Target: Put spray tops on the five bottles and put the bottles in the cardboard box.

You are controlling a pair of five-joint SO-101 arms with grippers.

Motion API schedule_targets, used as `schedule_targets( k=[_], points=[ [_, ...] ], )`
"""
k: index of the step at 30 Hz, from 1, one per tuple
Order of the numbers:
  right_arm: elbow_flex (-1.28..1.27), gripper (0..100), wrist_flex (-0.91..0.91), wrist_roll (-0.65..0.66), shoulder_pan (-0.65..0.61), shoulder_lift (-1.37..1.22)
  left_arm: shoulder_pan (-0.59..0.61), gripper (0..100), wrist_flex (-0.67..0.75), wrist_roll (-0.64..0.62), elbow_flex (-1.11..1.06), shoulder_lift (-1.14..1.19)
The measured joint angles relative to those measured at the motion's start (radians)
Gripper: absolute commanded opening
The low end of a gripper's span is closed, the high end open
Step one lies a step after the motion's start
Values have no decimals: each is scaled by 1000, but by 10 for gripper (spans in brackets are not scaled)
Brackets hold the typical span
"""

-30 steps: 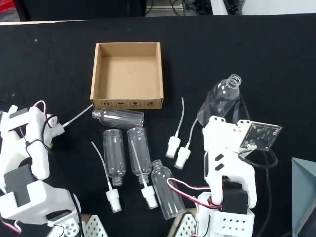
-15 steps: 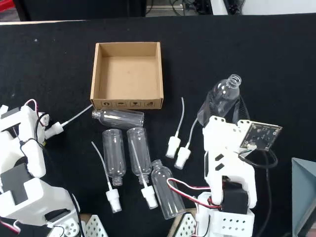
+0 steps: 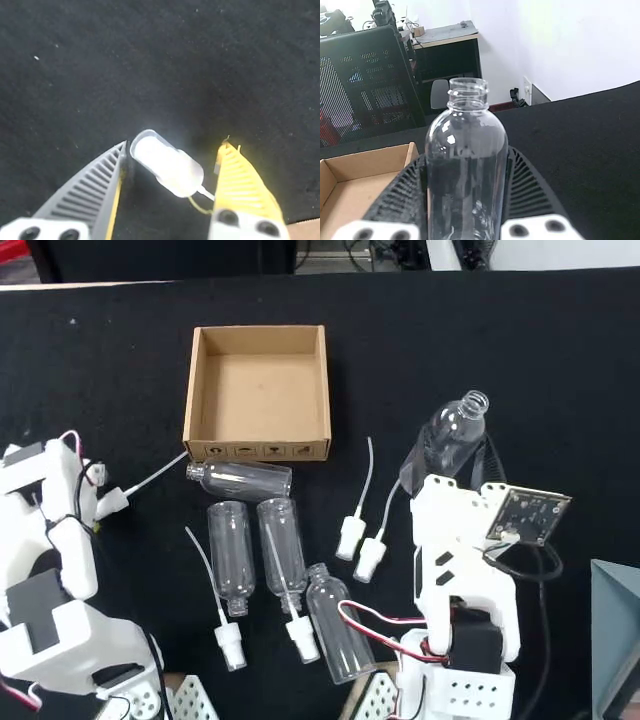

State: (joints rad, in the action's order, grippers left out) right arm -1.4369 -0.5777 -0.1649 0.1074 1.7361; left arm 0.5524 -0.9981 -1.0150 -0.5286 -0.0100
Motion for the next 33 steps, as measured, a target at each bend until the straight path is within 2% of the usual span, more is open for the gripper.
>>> schedule_targets(
  k=[10, 14, 17, 21, 25, 33],
  points=[
    [0, 15, 0, 0, 0, 0, -46, 262, 2, -60, 2, 0],
    [0, 15, 0, 0, 0, 0, -49, 262, 72, -60, -20, 23],
    [0, 15, 0, 0, 0, 0, -52, 199, 118, -60, -35, 52],
    [0, 15, 0, 0, 0, 0, -40, 34, 135, -60, -35, 57],
    [0, 15, 0, 0, 0, 0, -14, 59, 147, -64, -25, 63],
    [0, 15, 0, 0, 0, 0, 0, 29, 147, -63, -25, 64]
  ],
)
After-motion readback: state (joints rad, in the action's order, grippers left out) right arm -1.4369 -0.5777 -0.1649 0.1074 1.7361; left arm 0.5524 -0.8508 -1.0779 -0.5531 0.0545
